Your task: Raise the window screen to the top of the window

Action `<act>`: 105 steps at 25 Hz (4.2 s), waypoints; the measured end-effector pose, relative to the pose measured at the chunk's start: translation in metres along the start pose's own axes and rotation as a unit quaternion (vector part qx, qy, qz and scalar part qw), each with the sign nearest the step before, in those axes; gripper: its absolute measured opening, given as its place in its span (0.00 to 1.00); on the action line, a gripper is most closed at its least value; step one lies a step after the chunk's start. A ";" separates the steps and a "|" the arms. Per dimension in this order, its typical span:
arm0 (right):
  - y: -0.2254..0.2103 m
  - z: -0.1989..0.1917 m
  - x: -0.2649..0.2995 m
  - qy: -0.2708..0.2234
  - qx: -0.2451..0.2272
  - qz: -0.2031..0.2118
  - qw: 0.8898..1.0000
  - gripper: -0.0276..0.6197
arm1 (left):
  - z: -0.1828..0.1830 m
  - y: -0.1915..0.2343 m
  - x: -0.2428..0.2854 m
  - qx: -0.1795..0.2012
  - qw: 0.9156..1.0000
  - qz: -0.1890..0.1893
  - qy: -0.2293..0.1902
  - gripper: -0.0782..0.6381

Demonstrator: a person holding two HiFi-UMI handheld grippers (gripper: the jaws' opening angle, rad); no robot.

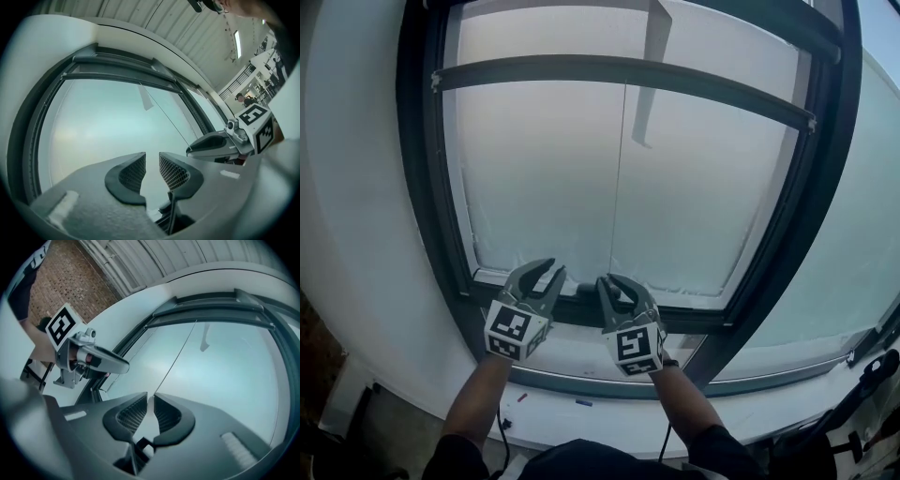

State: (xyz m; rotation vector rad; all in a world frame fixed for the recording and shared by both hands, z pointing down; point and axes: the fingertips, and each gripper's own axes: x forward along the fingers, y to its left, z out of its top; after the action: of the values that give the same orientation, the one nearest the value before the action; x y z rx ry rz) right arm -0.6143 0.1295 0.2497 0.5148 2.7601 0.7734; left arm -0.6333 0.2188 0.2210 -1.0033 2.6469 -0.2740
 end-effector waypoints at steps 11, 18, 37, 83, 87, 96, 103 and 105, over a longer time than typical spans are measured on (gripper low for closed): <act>-0.047 0.046 0.008 -0.022 -0.019 -0.025 0.999 0.12 | 0.006 0.006 -0.019 -0.025 1.000 0.015 -0.010 0.19; -0.083 0.098 0.008 -0.069 -0.042 -0.045 0.996 0.12 | 0.008 0.011 -0.032 -0.010 1.000 0.028 0.000 0.19; -0.069 0.101 -0.019 -0.123 -0.007 -0.030 0.992 0.37 | 0.009 -0.022 -0.050 -0.041 0.999 0.029 0.015 0.19; 0.080 -0.037 -0.367 0.068 0.238 -0.123 0.961 0.05 | -0.033 -0.160 -0.300 -0.190 0.982 -0.009 -0.014 0.19; 0.081 -0.048 -0.377 0.061 0.254 -0.112 0.959 0.05 | -0.036 -0.171 -0.302 -0.188 0.982 0.002 -0.008 0.19; 0.087 -0.079 -0.376 0.061 0.253 -0.076 0.962 0.05 | -0.055 -0.190 -0.296 -0.200 0.980 0.021 -0.002 0.19; 0.078 -0.096 -0.367 0.064 0.270 -0.069 0.958 0.05 | -0.058 -0.194 -0.279 -0.196 0.980 0.022 -0.001 0.19; 0.074 -0.097 -0.363 0.060 0.271 -0.068 0.958 0.05 | -0.057 -0.191 -0.275 -0.195 0.981 0.025 -0.004 0.19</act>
State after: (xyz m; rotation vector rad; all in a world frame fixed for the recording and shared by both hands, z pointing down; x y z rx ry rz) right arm -0.2927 0.0022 0.4155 0.3698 3.0731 -0.0001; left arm -0.3395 0.2660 0.3850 -1.0387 2.7748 0.2713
